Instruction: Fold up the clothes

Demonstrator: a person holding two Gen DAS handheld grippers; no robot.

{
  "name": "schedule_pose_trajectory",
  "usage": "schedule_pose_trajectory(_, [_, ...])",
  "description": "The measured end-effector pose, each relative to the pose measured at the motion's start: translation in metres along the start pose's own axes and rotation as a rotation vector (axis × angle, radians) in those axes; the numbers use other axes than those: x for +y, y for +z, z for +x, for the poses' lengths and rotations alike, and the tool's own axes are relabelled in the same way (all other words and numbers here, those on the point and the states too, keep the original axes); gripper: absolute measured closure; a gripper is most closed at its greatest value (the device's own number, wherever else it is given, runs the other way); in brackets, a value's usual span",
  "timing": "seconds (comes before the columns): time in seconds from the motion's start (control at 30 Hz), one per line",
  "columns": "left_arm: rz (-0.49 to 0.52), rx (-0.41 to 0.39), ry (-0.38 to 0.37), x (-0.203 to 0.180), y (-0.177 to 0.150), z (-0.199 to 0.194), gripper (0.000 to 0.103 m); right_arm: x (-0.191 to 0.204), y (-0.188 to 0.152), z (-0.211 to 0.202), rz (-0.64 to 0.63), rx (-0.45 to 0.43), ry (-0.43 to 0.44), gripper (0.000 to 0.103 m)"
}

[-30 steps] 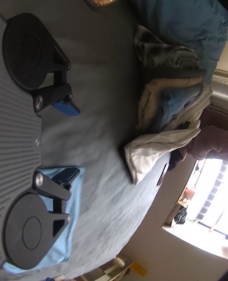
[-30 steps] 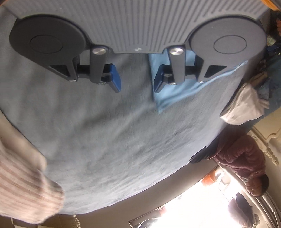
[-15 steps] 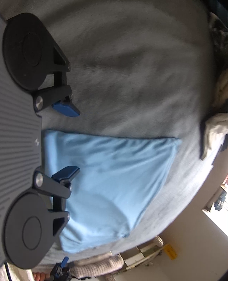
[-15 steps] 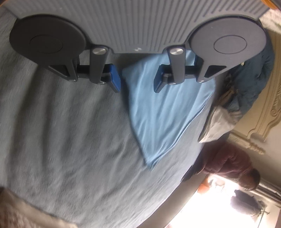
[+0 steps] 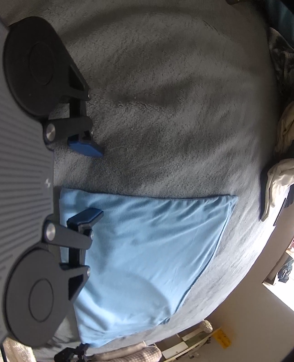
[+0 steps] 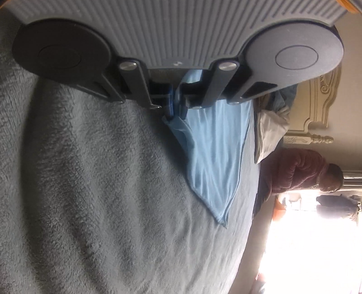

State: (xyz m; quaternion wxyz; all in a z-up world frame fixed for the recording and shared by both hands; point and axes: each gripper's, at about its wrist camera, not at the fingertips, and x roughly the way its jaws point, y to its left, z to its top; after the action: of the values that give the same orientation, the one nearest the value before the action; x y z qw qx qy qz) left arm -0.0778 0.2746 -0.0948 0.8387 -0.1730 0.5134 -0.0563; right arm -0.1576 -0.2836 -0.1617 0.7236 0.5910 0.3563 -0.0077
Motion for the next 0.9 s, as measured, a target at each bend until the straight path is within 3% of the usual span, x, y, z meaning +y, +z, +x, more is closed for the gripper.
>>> schedule_pose_trajectory(0.1, [-0.022,0.003,-0.013,0.006,0.001,-0.001,0.055,0.004,-0.002,-0.008,-0.055,-0.033,0.001,0.100])
schedule_pose_trajectory(0.23, [-0.049,0.006,-0.031,0.015,0.001,-0.002,0.058,-0.017,0.001,-0.001,-0.023,-0.037,-0.072,0.101])
schedule_pose_trajectory(0.37, [-0.046,0.001,-0.036,0.020,0.002,-0.005,0.061,-0.022,0.002,-0.002,0.024,-0.050,-0.052,0.099])
schedule_pose_trajectory(0.5, [-0.034,-0.023,0.002,0.020,0.002,-0.013,0.063,-0.020,0.006,-0.024,0.040,-0.123,-0.101,0.098])
schedule_pose_trajectory(0.6, [0.000,-0.063,0.043,0.019,0.004,-0.028,0.062,0.007,0.010,-0.044,-0.096,-0.221,-0.192,0.095])
schedule_pose_trajectory(0.67, [0.021,-0.091,0.046,0.017,0.006,-0.038,0.062,0.030,0.008,-0.049,-0.223,-0.261,-0.198,0.095])
schedule_pose_trajectory(0.73, [0.084,-0.114,0.016,0.003,0.011,-0.045,0.062,0.058,0.003,-0.041,-0.375,-0.239,-0.182,0.095])
schedule_pose_trajectory(0.9, [0.327,-0.083,-0.124,-0.058,0.000,-0.035,0.062,0.114,-0.040,0.025,-0.783,-0.008,-0.145,0.095])
